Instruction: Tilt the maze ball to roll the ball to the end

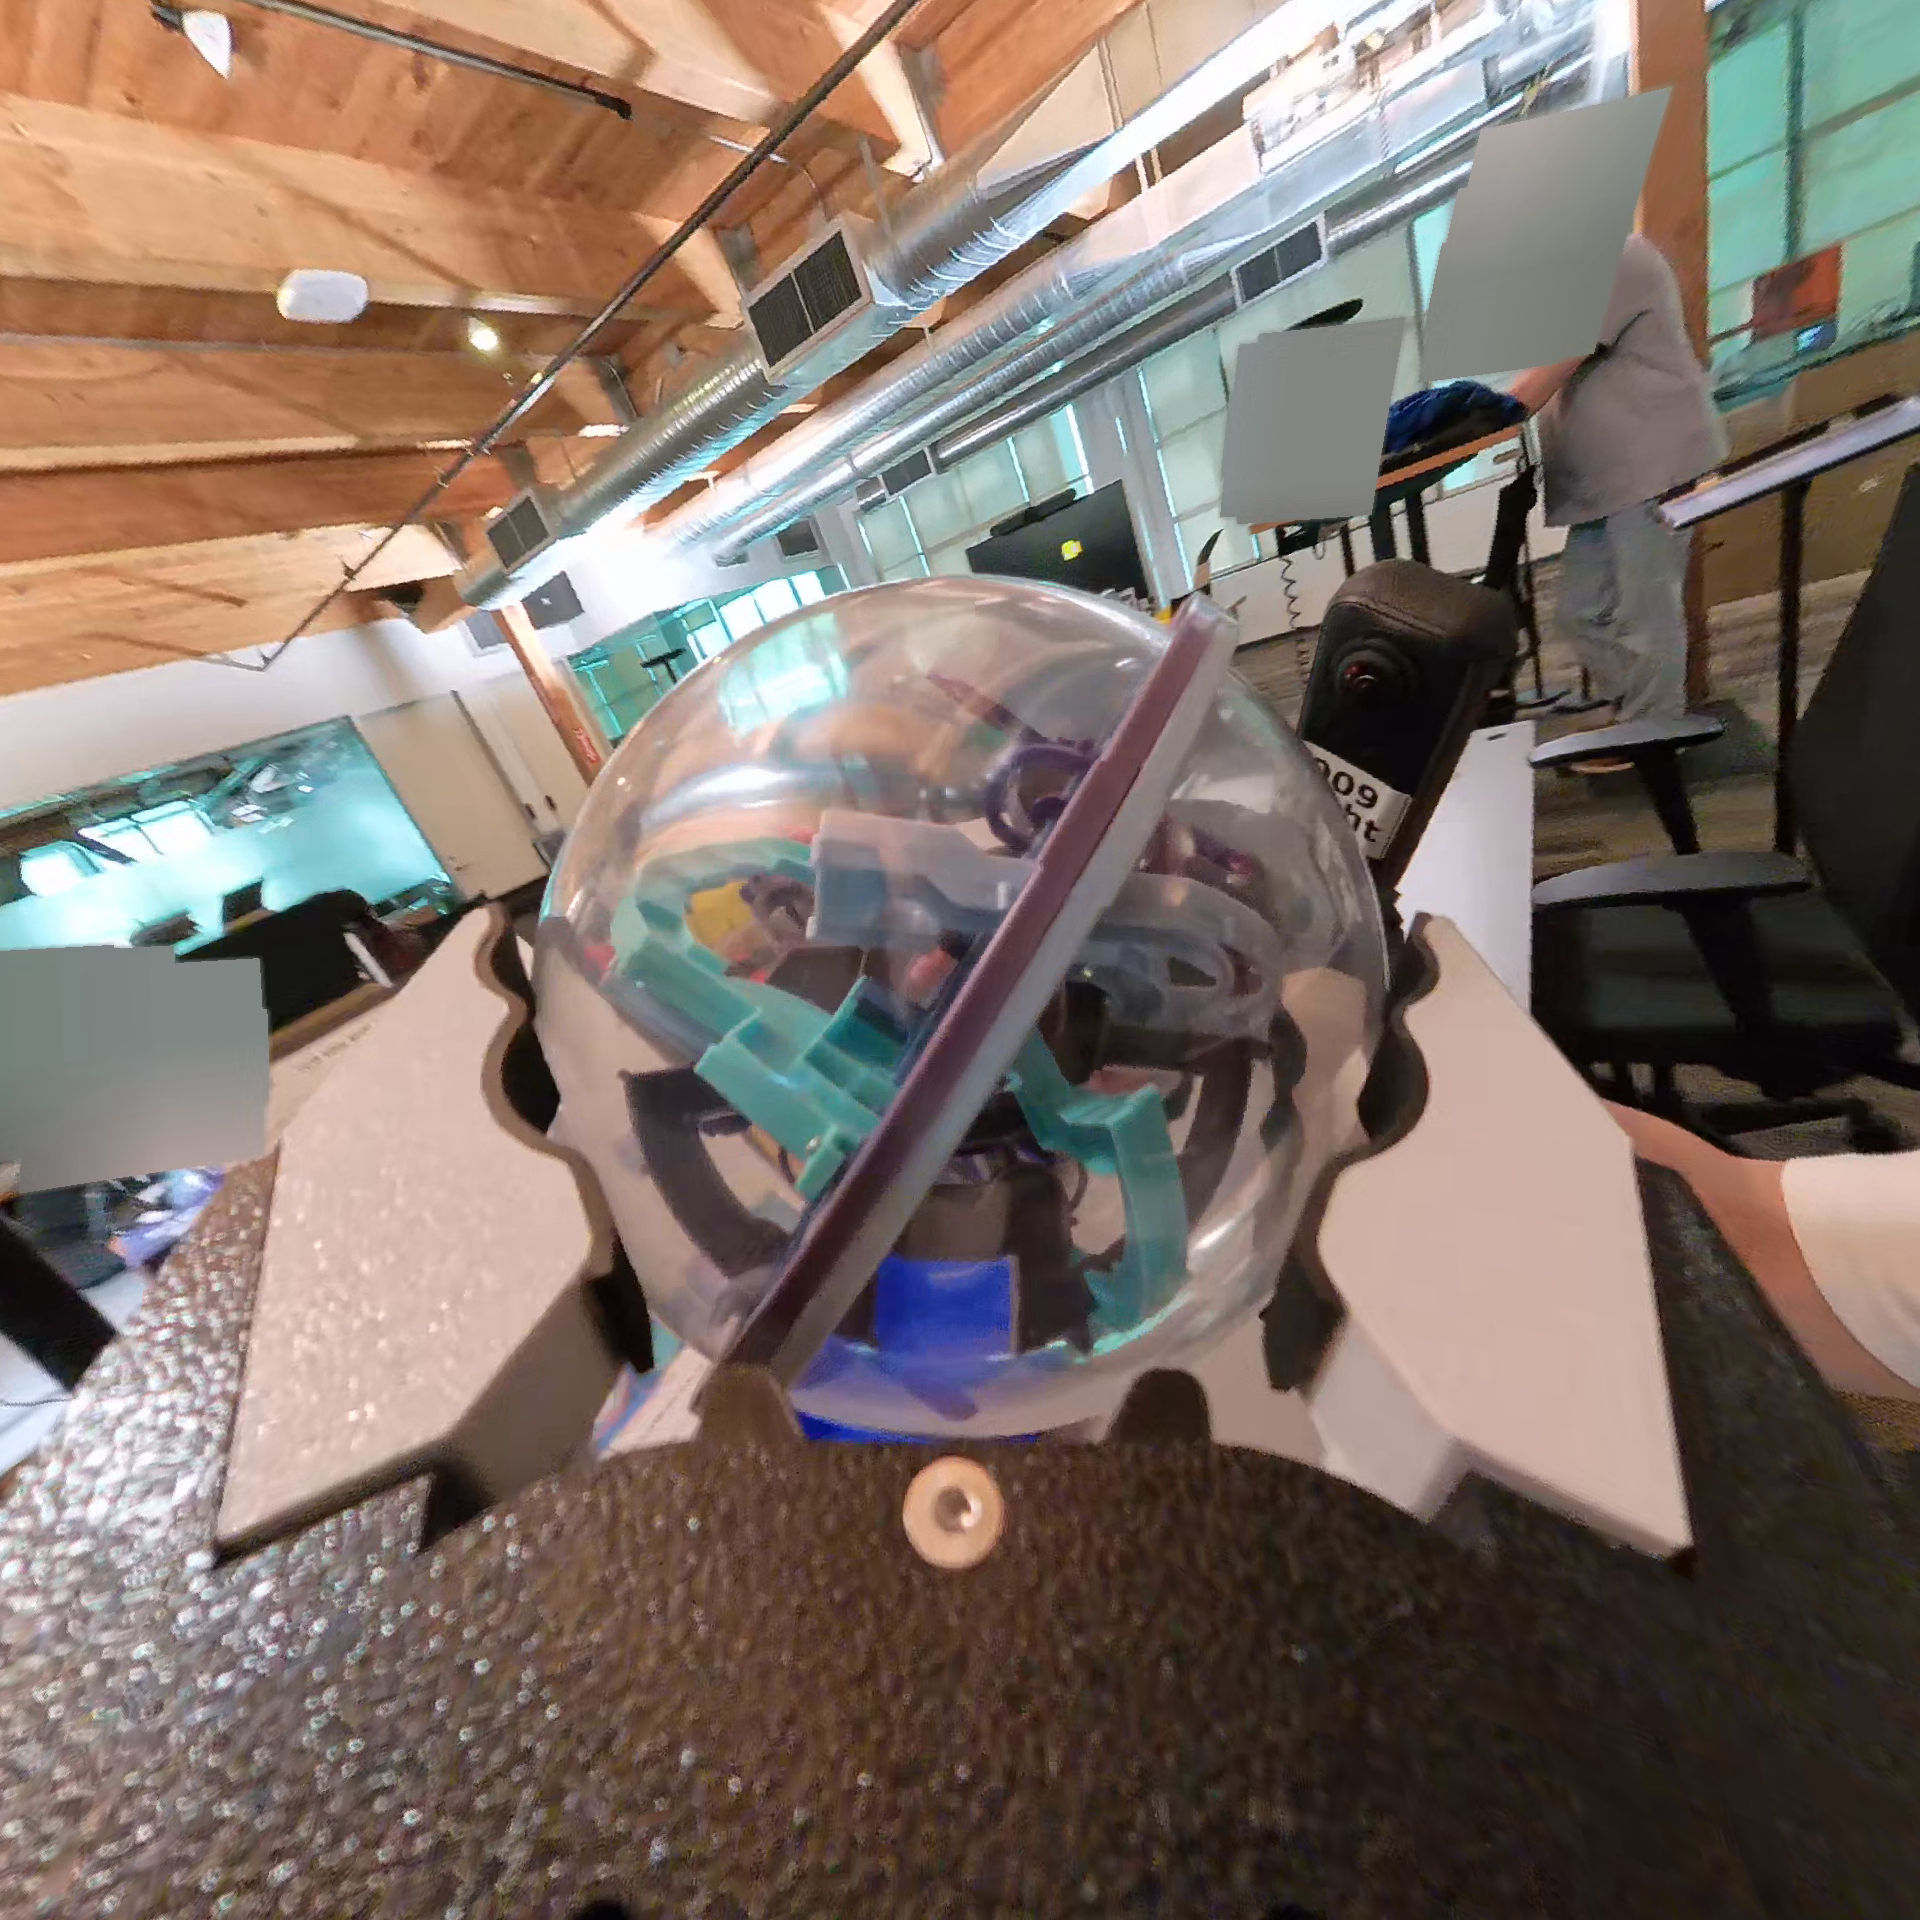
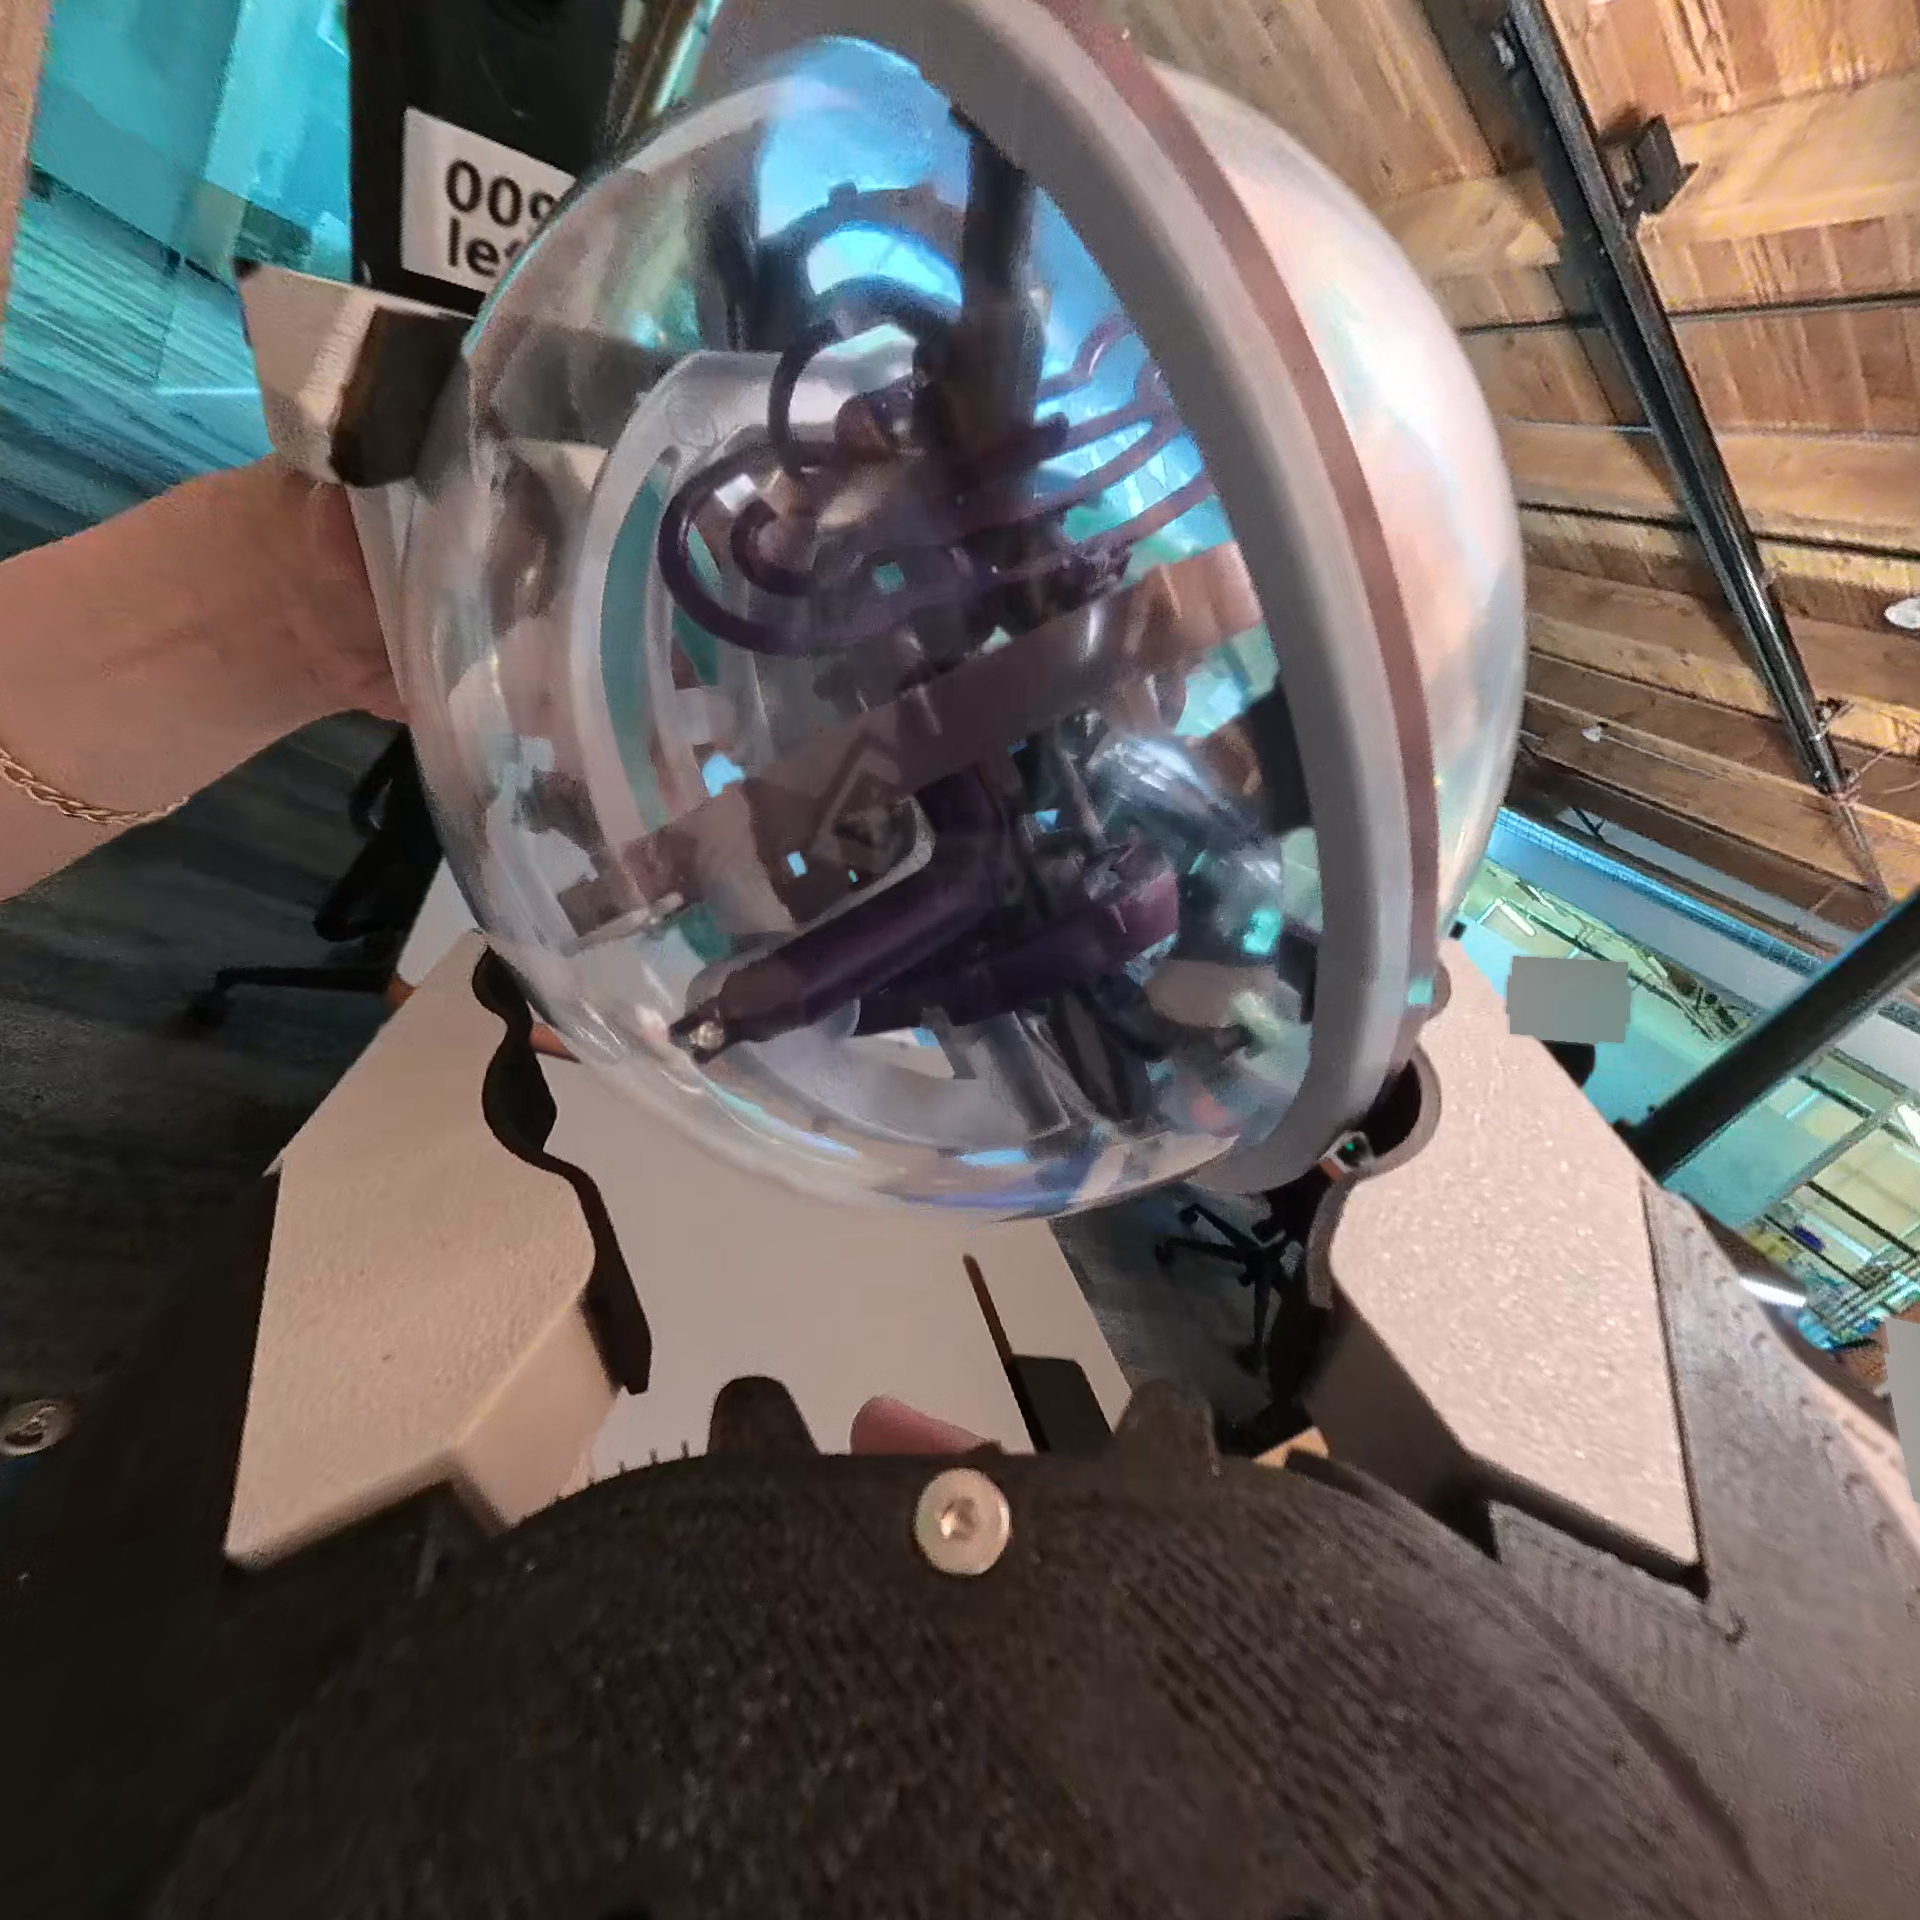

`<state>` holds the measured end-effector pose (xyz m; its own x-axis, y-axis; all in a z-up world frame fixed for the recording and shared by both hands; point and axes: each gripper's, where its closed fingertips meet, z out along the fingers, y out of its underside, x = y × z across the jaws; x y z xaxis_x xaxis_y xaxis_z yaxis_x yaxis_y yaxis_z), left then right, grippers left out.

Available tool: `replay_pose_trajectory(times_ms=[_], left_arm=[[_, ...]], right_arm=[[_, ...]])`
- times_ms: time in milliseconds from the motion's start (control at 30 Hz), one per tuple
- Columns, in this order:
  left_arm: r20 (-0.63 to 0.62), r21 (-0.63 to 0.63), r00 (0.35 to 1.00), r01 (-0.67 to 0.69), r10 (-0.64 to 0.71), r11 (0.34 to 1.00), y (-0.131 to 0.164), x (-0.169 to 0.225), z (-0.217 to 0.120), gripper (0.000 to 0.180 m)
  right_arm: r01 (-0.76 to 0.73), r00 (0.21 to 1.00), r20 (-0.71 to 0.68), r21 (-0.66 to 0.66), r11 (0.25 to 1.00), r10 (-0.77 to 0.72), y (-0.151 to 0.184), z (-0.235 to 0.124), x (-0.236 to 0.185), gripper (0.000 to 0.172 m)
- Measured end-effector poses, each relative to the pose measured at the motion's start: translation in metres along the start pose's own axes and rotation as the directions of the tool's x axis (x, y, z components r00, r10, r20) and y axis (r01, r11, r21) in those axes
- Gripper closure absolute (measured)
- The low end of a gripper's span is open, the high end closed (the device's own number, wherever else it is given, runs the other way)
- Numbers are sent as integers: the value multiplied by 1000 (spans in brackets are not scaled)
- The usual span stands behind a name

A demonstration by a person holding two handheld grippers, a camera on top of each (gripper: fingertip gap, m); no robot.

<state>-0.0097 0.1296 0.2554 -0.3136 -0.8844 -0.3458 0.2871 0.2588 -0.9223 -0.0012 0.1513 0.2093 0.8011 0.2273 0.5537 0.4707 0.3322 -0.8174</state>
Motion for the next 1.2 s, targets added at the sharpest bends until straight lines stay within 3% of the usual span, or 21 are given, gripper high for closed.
replay_pose_trajectory(times_ms=[233,667,933,1200], left_arm=[[47,-26,991,-124,125,992,-60,24,-29,27],[2,63,1000,-5,5,998,-97,59,-43,27],[-20,136,997,81,-79,987,-79,59,-37,27],[-42,108,988,152,-148,982,-19,51,-27,27]], right_arm=[[15,1000,14,27,1000,-16,-59,9,-24,15],[-9,1000,-6,101,995,10,-109,-14,-48,14],[-50,999,-15,122,991,52,-91,-22,-50,14],[-102,994,-31,28,994,103,-27,-25,-53,14]])
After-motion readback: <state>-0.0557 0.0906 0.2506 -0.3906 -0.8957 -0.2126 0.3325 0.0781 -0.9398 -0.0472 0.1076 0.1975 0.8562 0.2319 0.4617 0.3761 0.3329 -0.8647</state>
